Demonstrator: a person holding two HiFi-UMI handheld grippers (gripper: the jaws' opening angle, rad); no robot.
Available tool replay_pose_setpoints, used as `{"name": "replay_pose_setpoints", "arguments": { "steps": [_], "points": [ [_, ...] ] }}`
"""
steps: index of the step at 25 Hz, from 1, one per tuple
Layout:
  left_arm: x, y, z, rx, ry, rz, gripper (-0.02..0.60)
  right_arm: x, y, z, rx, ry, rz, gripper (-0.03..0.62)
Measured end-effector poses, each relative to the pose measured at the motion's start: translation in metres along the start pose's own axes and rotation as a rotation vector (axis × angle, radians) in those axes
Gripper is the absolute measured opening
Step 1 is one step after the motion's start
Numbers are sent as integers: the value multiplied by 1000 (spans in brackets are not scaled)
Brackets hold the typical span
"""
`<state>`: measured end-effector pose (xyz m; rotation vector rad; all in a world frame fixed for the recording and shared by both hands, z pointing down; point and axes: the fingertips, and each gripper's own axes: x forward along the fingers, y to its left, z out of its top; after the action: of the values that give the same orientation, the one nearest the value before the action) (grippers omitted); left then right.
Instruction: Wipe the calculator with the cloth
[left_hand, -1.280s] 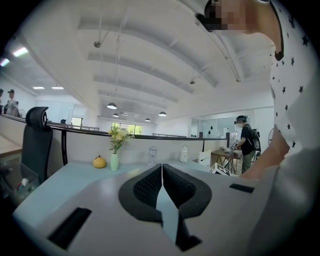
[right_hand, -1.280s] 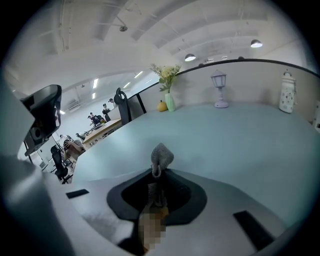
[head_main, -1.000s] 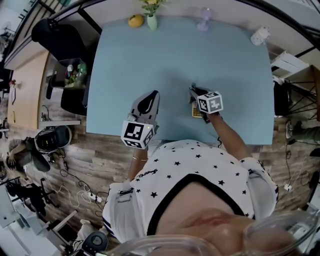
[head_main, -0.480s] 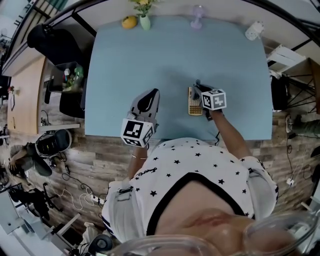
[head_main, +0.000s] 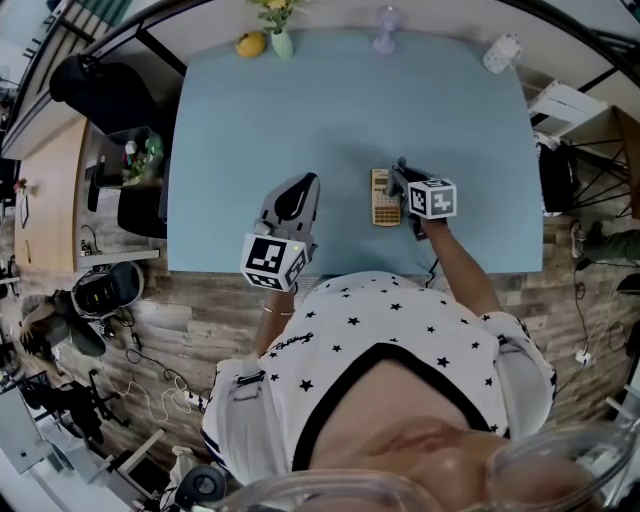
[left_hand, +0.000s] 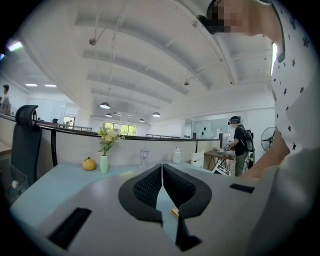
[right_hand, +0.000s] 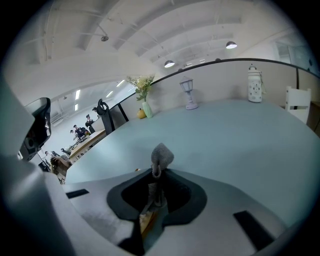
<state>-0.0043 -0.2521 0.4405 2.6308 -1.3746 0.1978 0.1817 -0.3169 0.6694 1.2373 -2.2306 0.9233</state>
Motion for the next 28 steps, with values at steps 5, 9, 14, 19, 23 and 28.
{"name": "replay_pose_setpoints", "arguments": {
  "steps": [5,9,14,19,23,28],
  "points": [
    [-4,0,-3,-3,2,6,31,1,0,-2,-4,-1,-1,51],
    [-7,1,-2,-4,6,11,31,0,-1,-2,-5,-5,-7,51],
    [-12,4,-4,-3,10,28,31,1,-3,1,-7,-11,-15,51],
    [-11,1,-4,-4,12,25,31,-4,6,7,22,-44,18,51],
    [-12,2,-4,-3,8,25,31,-1,35,10,-5,-37,90,51],
    [-11,2,-5,-6,3,30,31,6,66,-4,-88,16,155,51]
  ]
}}
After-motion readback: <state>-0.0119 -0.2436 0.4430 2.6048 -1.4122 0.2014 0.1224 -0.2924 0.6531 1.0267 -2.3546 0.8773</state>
